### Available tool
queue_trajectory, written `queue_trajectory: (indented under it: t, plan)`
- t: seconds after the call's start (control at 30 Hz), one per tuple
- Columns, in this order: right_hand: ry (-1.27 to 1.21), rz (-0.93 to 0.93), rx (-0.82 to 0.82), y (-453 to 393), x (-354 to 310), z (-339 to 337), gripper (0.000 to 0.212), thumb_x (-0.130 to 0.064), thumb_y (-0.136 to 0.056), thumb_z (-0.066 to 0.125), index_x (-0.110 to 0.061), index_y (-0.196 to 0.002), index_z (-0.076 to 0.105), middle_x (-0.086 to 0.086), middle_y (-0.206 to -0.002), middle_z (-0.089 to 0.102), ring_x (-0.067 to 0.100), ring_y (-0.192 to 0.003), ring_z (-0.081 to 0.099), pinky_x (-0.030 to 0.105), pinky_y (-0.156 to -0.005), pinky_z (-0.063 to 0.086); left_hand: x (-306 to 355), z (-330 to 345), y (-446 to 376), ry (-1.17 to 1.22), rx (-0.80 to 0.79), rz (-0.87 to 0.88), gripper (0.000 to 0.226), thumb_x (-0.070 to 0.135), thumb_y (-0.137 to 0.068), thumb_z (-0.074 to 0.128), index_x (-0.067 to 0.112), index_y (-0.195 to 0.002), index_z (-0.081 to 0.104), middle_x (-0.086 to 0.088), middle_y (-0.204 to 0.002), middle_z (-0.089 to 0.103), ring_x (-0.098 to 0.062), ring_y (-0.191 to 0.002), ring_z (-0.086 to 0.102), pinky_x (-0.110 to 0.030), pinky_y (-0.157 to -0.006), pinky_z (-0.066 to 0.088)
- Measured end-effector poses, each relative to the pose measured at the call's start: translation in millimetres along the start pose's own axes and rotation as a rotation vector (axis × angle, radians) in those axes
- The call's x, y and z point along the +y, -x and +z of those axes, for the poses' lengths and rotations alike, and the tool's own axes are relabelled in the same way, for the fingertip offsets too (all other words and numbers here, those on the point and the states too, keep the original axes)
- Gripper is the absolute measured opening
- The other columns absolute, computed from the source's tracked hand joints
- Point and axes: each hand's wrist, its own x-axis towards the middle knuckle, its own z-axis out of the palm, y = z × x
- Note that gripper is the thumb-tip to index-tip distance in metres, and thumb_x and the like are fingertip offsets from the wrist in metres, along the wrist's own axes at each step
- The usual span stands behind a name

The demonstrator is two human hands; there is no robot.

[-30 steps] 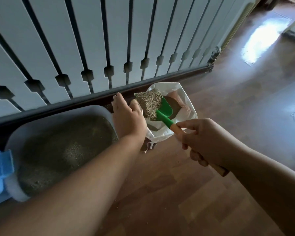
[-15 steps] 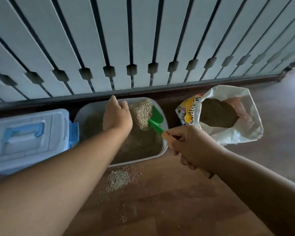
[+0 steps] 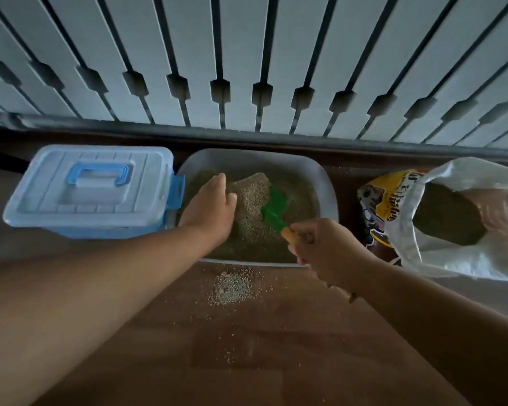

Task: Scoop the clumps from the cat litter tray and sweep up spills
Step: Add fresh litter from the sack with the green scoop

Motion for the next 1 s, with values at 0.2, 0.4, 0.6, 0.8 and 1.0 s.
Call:
queue_trajectory:
  t: [0.2, 0.4, 0.6, 0.8, 1.0]
  plan:
    - [0.022, -0.007, -0.002, -3, 2, 2, 0.019, -0.019, -0.099, 0.057, -0.016, -0.083, 0.067, 0.009, -0.072, 0.067, 0.004, -0.036, 0.049, 0.020, -0.037, 0.040, -3, -9, 5, 0.034, 0.003, -0.036, 0.056, 0.033, -0.108, 0.035, 0.017, -0.160, 0.019, -0.004, -0.165, 0.023, -0.022, -0.150, 0.024, -0.037, -0.117, 0.024]
    - [0.231, -0.089, 0.057, 2, 1, -8, 0.010, -0.018, -0.098, 0.056, -0.021, -0.091, 0.062, 0.002, -0.076, 0.064, 0.012, -0.058, 0.056, 0.023, -0.048, 0.039, -2, -13, 10, 0.017, -0.020, -0.053, 0.056, 0.031, -0.108, 0.035, 0.015, -0.160, 0.020, -0.006, -0.164, 0.024, -0.023, -0.150, 0.024, -0.037, -0.117, 0.024]
    - [0.967, -0.214, 0.303, 11, 8, -13, 0.067, -0.009, -0.094, 0.054, -0.021, -0.152, 0.023, 0.007, -0.117, 0.055, 0.021, -0.079, 0.067, 0.026, -0.049, 0.038, -6, 0, 6, -0.103, -0.119, -0.203, 0.052, 0.029, -0.107, 0.036, 0.011, -0.155, 0.028, -0.014, -0.154, 0.041, -0.031, -0.135, 0.046, -0.038, -0.100, 0.040]
    - [0.847, -0.143, 0.284, -4, 18, -19, 0.049, -0.009, -0.095, 0.052, -0.026, -0.138, 0.037, 0.000, -0.096, 0.056, 0.017, -0.067, 0.060, 0.026, -0.049, 0.038, -3, 8, 6, -0.127, -0.155, -0.128, 0.050, 0.025, -0.106, 0.041, 0.010, -0.153, 0.032, -0.014, -0.150, 0.045, -0.032, -0.130, 0.050, -0.038, -0.095, 0.043]
    - [0.392, -0.097, -0.078, -36, 11, -4, 0.016, -0.026, -0.102, 0.049, -0.023, -0.096, 0.063, -0.002, -0.084, 0.066, 0.010, -0.065, 0.060, 0.025, -0.058, 0.046, -19, 6, 1, -0.209, -0.134, -0.192, 0.044, 0.015, -0.099, 0.050, 0.006, -0.141, 0.046, -0.015, -0.131, 0.058, -0.031, -0.114, 0.059, -0.036, -0.082, 0.046]
